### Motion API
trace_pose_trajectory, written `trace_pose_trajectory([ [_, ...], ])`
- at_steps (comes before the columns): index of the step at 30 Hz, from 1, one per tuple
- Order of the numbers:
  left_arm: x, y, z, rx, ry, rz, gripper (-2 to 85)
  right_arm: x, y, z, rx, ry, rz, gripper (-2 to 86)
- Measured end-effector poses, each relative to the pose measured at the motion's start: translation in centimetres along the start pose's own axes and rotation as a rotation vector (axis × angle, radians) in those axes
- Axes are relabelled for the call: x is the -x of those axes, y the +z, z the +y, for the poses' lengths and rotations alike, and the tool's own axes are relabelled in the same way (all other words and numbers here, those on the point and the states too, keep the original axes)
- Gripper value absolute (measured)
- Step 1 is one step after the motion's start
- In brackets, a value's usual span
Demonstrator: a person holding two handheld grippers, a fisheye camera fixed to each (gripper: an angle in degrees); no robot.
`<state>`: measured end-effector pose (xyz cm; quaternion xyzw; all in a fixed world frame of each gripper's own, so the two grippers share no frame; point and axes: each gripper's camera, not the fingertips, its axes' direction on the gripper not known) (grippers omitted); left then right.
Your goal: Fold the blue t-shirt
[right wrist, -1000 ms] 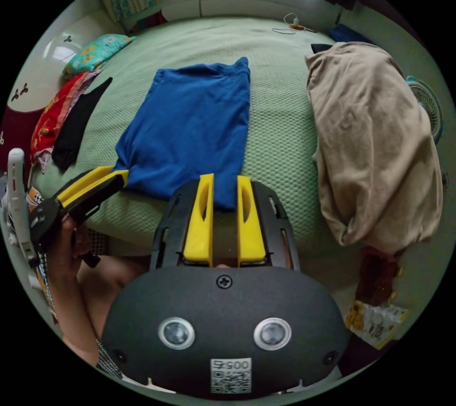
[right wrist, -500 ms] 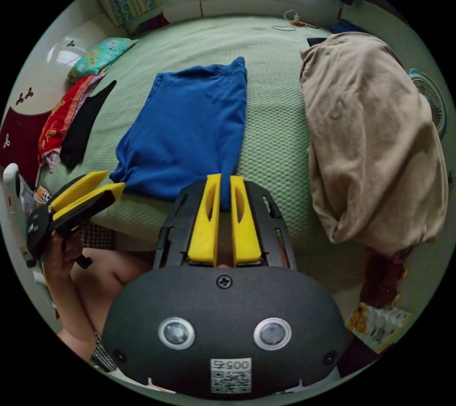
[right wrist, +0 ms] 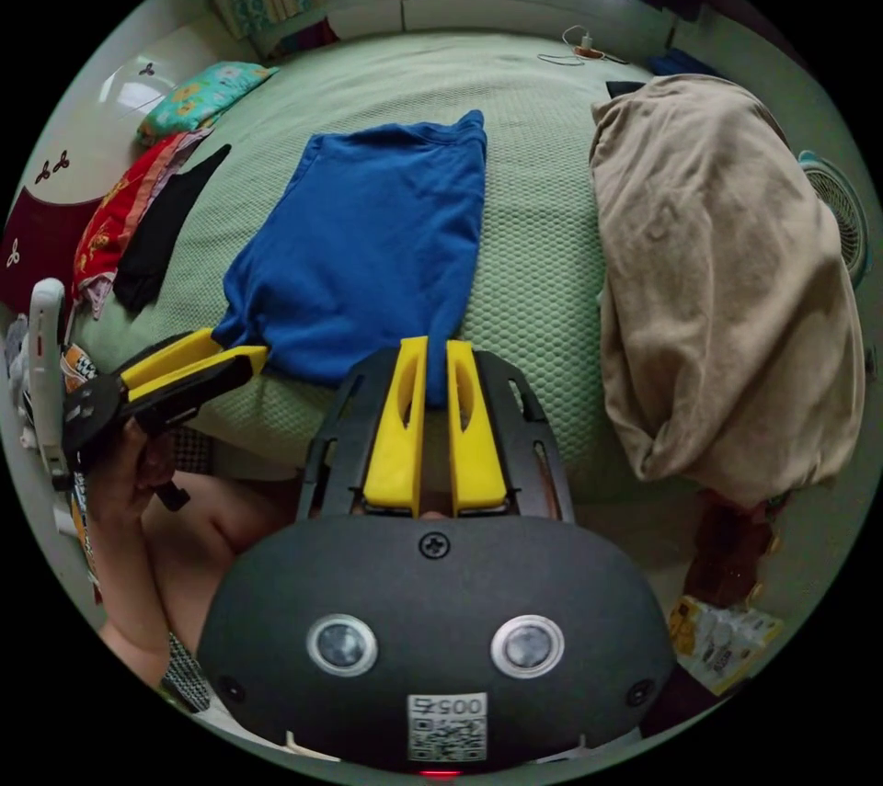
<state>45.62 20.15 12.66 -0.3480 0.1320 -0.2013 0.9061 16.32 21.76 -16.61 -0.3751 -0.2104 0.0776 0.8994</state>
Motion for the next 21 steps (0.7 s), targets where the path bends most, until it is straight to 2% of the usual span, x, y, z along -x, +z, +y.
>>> trace_pose_trajectory([
  [4, -0.8, -0.9, 0.3, 0.002, -0.009, 0.035, 11.7, -0.9, -2.5, -0.2, -0.061, -0.005, -0.058, 1.0],
  [8, -1.6, -1.9, 0.6, 0.007, 0.003, 0.067, 9.6, -1.9, -6.4, -2.5, -0.267, -0.049, -0.133, 3.3],
  [10, -1.8, -2.4, 0.7, 0.007, -0.004, 0.096, 8.2, -2.2, -7.1, -4.4, -0.307, -0.08, -0.135, 4.8],
  [18, -4.0, -4.5, 1.1, 0.003, -0.018, 0.126, 5.7, -2.6, -2.1, -12.0, -0.055, -0.045, -0.056, 6.0],
  [21, -5.2, -5.4, 1.3, -0.003, -0.007, 0.122, 5.2, -1.1, -2.2, -11.3, -0.083, -0.077, 0.015, 3.9],
])
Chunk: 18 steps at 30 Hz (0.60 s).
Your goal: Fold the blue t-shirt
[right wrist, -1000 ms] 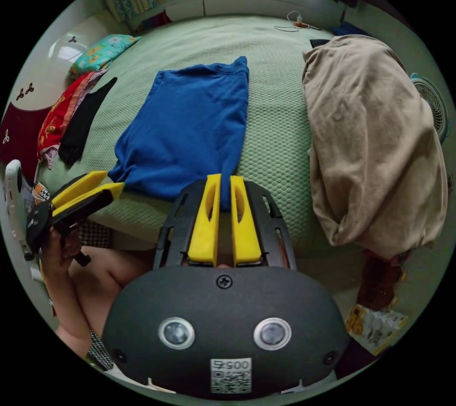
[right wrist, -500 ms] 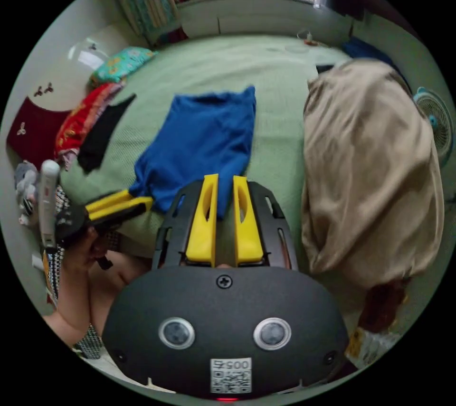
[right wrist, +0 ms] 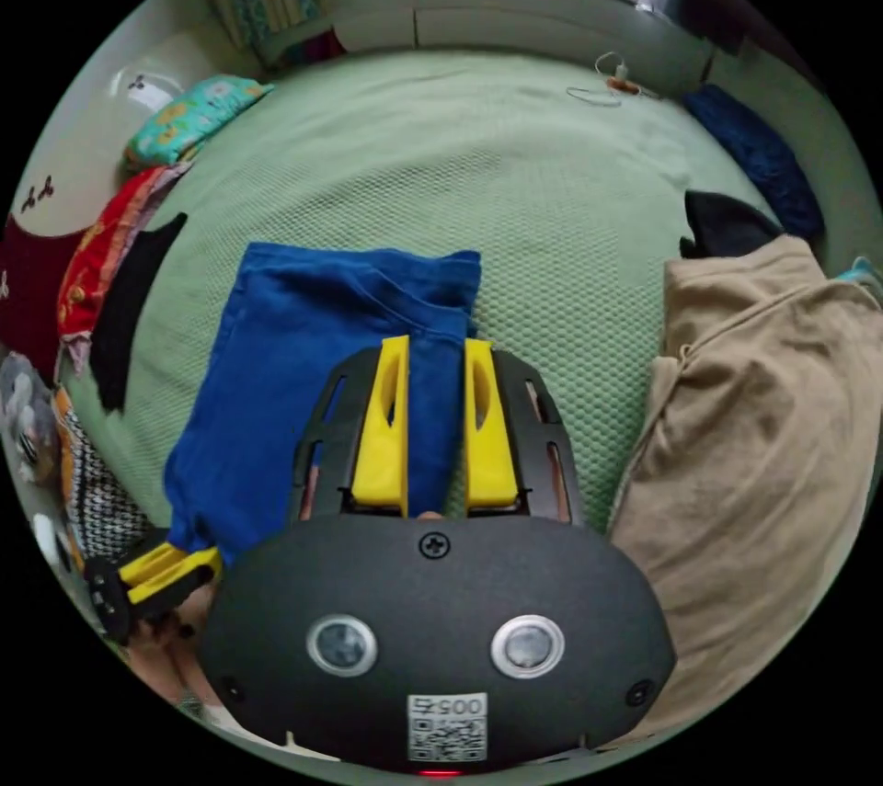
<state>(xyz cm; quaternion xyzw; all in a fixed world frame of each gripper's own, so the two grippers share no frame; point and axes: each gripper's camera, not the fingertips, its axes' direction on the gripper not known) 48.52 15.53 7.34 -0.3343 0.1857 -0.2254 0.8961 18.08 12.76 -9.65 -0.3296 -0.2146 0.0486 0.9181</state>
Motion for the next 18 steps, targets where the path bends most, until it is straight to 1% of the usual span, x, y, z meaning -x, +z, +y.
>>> trace_pose_trajectory([
  [2, -1.1, -0.8, 0.2, -0.01, -0.005, -0.004, 4.8, 1.2, -0.8, 0.6, -0.033, -0.053, 0.032, 0.3],
  [4, -2.1, -1.6, 0.5, -0.024, -0.006, -0.017, 4.6, 2.1, -2.0, 1.0, -0.049, -0.094, 0.088, -0.7],
  [6, -3.3, -2.9, 0.9, -0.058, 0.007, -0.043, 4.4, 2.3, -4.6, 1.4, -0.1, -0.093, 0.092, -1.0],
  [8, -5.2, -5.0, 1.3, -0.101, 0.024, -0.074, 4.2, 2.2, -7.2, 1.6, -0.13, -0.086, 0.047, -1.0],
  [10, -6.6, -6.6, 1.6, -0.121, 0.039, -0.068, 4.2, 2.5, -9.8, 2.0, -0.157, -0.109, 0.036, -1.0],
  [14, -10.2, -10.7, 2.7, -0.186, 0.062, -0.06, 4.2, 3.2, -15.7, 3.2, -0.23, -0.171, 0.112, -1.1],
  [18, -13.6, -14.7, 3.9, -0.249, 0.108, -0.065, 4.2, 2.7, -22.2, 4.5, -0.302, -0.172, 0.146, -1.1],
])
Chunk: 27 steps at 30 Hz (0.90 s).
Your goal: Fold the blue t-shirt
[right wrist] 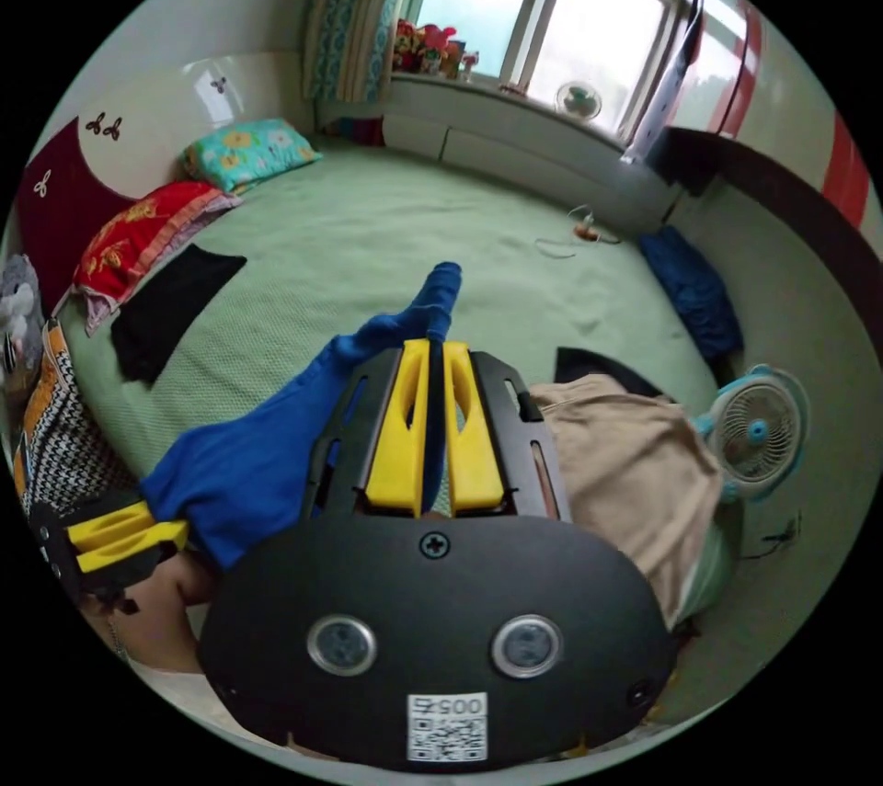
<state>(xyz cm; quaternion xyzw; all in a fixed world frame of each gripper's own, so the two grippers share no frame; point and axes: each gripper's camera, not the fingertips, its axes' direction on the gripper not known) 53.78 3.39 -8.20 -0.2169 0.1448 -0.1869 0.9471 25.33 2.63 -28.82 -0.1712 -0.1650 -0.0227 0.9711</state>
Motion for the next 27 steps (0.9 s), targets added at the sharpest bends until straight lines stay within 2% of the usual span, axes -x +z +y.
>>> trace_pose_trajectory([
  [7, -7.3, -6.4, -2.1, -0.128, 0.089, 0.055, 4.4, -5.3, -10.0, -0.3, -0.11, 0.028, 0.116, -1.1],
  [13, -14.8, -5.2, -5.2, -0.144, 0.123, 0.149, 4.5, -12.9, -13.2, 0.2, -0.088, 0.102, 0.25, -0.5],
  [14, -16.0, -3.6, -5.9, -0.103, 0.089, 0.143, 4.6, -14.4, -12.3, 0.6, -0.063, 0.124, 0.272, 0.6],
  [17, -18.0, 0.9, -6.5, 0.051, 0.049, 0.135, 4.7, -17.5, -7.9, 2.4, 0.189, 0.188, 0.293, 2.8],
  [18, -18.1, 1.5, -6.4, 0.073, 0.029, 0.131, 4.7, -18.3, -7.5, 3.8, 0.206, 0.227, 0.294, 3.1],
  [21, -17.7, 1.5, -5.7, 0.05, 0.025, 0.151, 4.8, -18.4, -8.9, 7.6, 0.137, 0.214, 0.148, 5.2],
  [27, -16.0, 0.2, -6.2, 0.058, 0.026, 0.183, 4.9, -15.2, -12.3, 14.7, 0.146, 0.114, 0.019, 7.9],
])
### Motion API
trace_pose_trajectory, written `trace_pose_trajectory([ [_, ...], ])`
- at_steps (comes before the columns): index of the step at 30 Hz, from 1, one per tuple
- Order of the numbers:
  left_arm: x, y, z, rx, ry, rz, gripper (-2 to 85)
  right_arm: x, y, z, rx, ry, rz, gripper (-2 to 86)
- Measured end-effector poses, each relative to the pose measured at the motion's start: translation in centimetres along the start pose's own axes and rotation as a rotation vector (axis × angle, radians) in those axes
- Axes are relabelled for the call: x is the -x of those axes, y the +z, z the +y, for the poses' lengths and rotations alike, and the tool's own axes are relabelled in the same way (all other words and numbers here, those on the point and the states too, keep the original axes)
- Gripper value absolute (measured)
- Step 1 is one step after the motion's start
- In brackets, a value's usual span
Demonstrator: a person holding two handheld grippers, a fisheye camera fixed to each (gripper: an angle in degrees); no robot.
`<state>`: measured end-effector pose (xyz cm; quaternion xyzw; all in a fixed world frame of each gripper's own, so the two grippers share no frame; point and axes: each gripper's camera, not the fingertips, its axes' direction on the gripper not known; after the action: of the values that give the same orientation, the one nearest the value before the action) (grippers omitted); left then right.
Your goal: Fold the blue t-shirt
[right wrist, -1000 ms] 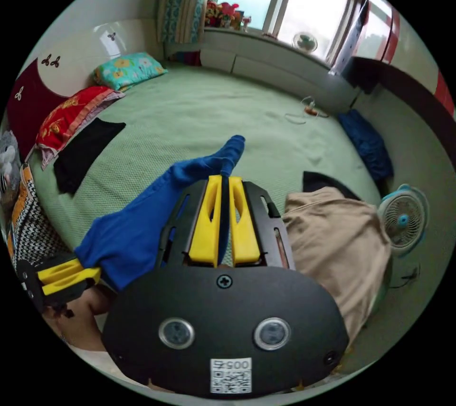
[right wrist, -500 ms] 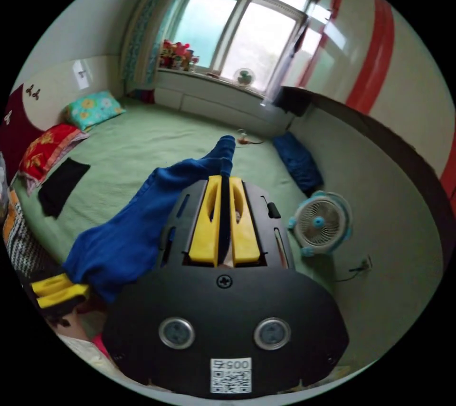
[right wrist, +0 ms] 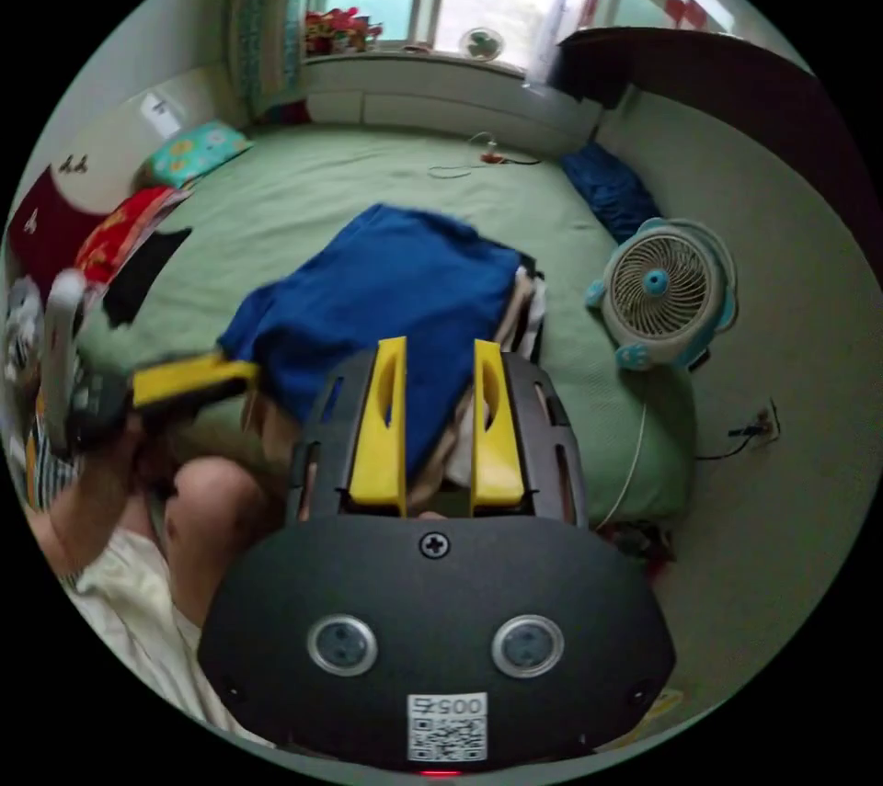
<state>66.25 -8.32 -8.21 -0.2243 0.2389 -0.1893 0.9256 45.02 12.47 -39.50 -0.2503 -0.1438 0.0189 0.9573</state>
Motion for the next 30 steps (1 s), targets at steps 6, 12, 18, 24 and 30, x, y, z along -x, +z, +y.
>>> trace_pose_trajectory([
  [6, 1.9, -1.4, -0.6, 0.021, -0.018, 0.008, 4.9, 4.7, 2.6, 2.8, 0.107, -0.092, 0.045, 6.8],
  [12, 4.7, -3.5, -0.8, 0.034, -0.01, 0.044, 5.6, 6.7, 2.8, 0.9, 0.213, -0.067, 0.135, -1.0],
  [18, 9.9, -6.1, 0.9, 0.049, -0.011, -0.015, 8.1, 8.6, 4.1, 0.6, 0.286, -0.009, 0.175, 4.0],
  [24, 20.9, -12.5, 3.8, -0.027, -0.086, -0.203, 8.1, 13.5, -0.5, 1.0, 0.062, 0.176, 0.199, 6.1],
  [30, 34.8, -19.7, 6.3, -0.071, -0.222, -0.249, 8.7, 25.6, -3.1, -3.4, -0.104, 0.155, -0.008, 7.1],
])
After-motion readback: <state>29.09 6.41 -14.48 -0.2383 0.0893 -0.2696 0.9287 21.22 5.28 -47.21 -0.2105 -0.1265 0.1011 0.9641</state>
